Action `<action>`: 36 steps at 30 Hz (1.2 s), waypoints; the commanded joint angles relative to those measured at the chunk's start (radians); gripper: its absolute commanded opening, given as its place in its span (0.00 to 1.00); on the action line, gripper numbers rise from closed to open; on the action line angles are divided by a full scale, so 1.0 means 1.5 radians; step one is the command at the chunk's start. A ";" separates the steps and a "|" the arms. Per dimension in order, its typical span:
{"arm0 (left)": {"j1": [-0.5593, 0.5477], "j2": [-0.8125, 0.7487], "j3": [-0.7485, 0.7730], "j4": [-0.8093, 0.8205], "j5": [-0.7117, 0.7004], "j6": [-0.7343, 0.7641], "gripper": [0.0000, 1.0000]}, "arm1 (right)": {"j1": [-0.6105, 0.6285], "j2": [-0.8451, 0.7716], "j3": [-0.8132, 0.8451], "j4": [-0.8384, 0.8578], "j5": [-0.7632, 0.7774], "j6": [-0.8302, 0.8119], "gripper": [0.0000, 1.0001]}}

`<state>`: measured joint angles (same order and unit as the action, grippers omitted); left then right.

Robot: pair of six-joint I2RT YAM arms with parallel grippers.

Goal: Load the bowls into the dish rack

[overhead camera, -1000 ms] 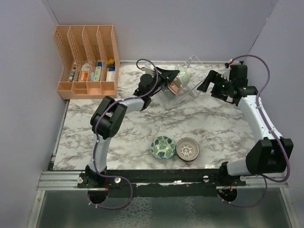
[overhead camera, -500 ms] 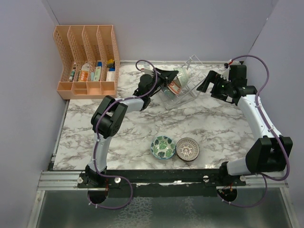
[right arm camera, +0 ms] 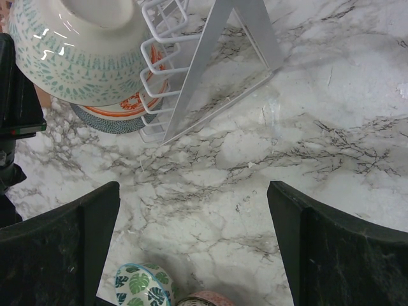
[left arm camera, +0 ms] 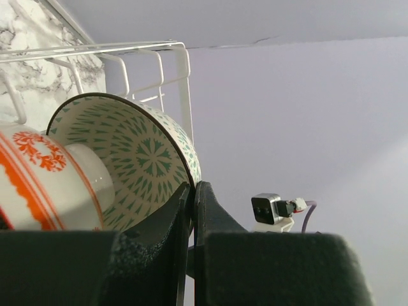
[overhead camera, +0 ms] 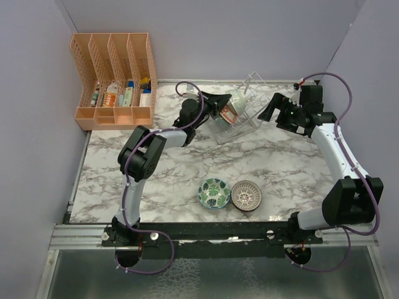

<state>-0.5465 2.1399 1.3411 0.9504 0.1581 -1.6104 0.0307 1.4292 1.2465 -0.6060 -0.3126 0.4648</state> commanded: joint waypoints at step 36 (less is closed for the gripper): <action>0.010 -0.121 -0.074 -0.226 -0.015 0.046 0.11 | -0.004 -0.004 -0.015 0.035 -0.043 -0.002 1.00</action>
<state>-0.5396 2.0094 1.2469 0.7116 0.1299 -1.5715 0.0307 1.4399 1.2358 -0.5896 -0.3500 0.4656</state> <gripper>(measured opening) 0.108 0.996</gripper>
